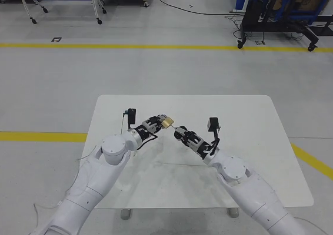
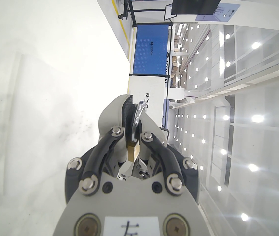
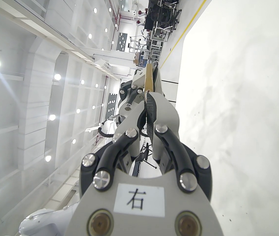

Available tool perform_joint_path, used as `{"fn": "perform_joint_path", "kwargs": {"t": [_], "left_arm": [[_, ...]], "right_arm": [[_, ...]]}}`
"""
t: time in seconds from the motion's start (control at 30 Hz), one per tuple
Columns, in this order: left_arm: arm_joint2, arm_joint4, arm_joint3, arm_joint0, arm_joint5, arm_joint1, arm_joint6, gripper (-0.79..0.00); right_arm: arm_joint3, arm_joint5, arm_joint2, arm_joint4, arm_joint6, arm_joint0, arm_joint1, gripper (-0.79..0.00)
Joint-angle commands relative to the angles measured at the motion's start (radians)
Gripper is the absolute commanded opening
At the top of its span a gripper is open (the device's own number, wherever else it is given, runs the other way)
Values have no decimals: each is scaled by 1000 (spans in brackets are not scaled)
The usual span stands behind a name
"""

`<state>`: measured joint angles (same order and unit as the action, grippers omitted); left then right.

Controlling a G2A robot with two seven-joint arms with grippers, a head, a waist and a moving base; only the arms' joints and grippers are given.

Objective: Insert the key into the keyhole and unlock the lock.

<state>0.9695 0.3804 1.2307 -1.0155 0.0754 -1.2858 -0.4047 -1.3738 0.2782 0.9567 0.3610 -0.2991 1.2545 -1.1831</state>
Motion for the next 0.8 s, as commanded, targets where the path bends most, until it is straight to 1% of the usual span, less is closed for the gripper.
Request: {"fn": "perform_joint_path", "kwargs": {"t": [0.0, 0.47, 0.77], "left_arm": [[0, -7, 0, 0, -3, -1, 3, -785], [9, -28, 2, -6, -10, -10, 0, -785], [16, -42, 3, -10, -10, -15, 0, -785]], "right_arm": [[1, -2, 1, 0, -1, 0, -2, -785], [8, -11, 12, -10, 4, 2, -18, -785], [19, -9, 9, -1, -26, -2, -30, -785]]}}
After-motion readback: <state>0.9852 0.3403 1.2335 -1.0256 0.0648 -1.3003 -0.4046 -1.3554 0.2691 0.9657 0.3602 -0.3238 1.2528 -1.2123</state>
